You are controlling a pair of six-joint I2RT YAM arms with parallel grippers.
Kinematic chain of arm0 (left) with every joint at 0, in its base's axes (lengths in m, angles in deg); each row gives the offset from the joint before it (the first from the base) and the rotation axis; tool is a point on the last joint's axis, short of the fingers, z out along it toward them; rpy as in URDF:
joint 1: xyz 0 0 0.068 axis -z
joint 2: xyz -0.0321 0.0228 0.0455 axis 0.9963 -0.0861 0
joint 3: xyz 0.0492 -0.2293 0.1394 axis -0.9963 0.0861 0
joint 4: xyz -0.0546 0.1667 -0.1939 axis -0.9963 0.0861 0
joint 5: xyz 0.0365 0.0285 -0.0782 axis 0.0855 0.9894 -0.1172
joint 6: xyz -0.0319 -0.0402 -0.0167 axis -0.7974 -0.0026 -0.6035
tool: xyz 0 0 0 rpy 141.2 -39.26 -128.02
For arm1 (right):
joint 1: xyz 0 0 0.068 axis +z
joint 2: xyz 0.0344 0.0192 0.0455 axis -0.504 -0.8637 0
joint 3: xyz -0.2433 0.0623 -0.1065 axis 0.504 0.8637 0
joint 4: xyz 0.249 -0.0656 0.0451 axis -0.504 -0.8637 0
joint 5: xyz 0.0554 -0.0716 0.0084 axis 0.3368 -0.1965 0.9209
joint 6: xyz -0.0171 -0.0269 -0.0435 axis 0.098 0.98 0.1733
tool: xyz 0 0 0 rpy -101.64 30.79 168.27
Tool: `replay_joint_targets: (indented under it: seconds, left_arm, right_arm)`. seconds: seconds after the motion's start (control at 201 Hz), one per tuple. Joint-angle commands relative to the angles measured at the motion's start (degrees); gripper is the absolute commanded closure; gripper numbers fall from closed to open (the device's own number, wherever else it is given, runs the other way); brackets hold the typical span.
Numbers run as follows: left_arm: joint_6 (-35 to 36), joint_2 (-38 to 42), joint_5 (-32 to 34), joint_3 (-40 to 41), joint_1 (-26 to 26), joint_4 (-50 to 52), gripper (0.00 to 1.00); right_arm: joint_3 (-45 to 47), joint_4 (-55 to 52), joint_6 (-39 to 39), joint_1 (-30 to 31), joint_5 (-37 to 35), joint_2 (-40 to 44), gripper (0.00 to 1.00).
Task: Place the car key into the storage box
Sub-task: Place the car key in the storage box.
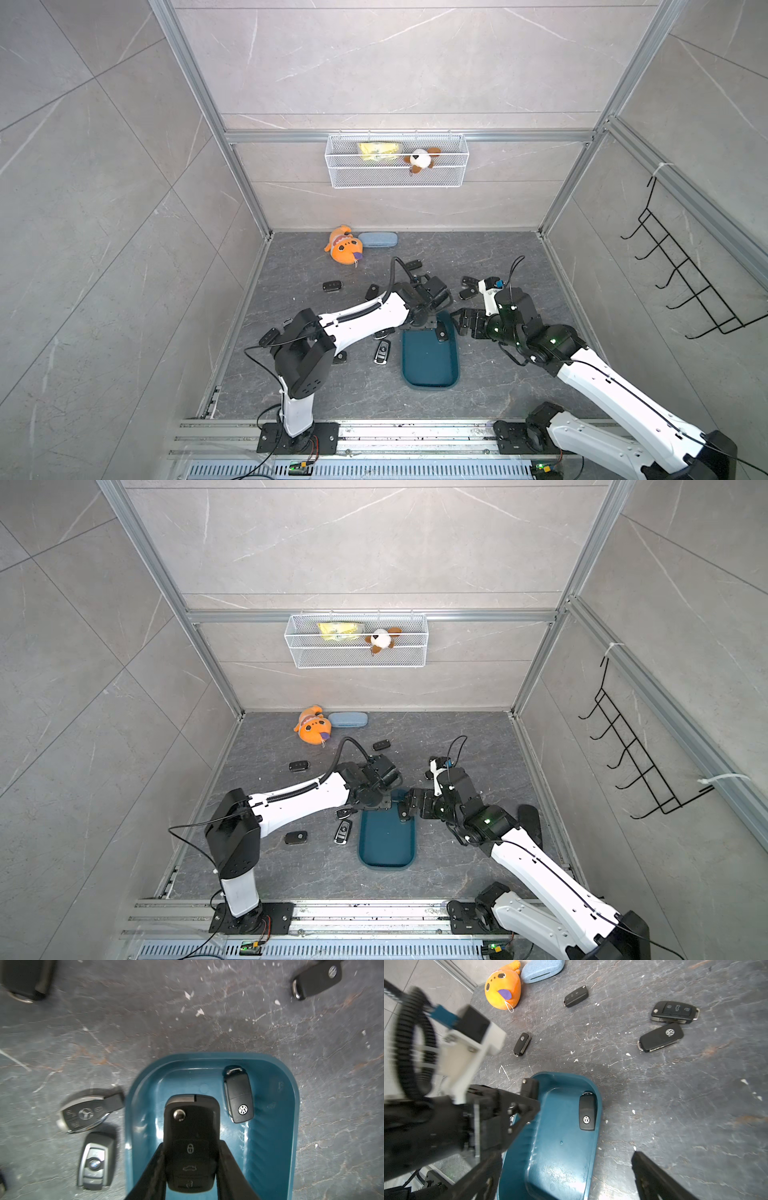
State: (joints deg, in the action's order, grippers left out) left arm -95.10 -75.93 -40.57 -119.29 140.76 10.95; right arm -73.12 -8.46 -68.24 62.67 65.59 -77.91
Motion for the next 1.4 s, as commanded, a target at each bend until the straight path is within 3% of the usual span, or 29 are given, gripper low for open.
replay_joint_targets:
  seconds: [0.0, 0.617, 0.931, 1.125, 1.399]
  left_arm:
    - [-1.8, -3.0, 0.6, -4.3, 0.6, 1.7, 0.74]
    - [-1.4, -13.2, -5.3, -8.5, 0.4, -0.7, 0.71]
    - [-0.2, -15.1, -6.4, -9.2, -0.1, -1.8, 0.69]
    - [0.2, -15.2, -7.0, -9.2, -0.2, -2.5, 0.56]
    - [0.5, -14.3, -7.1, -8.5, -0.2, -3.5, 0.57]
  right_arm:
    - [1.4, -2.2, 1.2, -0.4, -0.1, 1.8, 0.01]
    - [2.3, -2.7, 0.5, -1.0, -0.7, 3.8, 0.01]
    - [2.3, -2.8, 0.6, -1.1, -0.6, 3.5, 0.01]
    - [2.3, -3.0, 0.6, -1.2, -0.6, 3.1, 0.01]
    - [2.1, -2.9, 0.4, -1.2, -0.6, 2.5, 0.01]
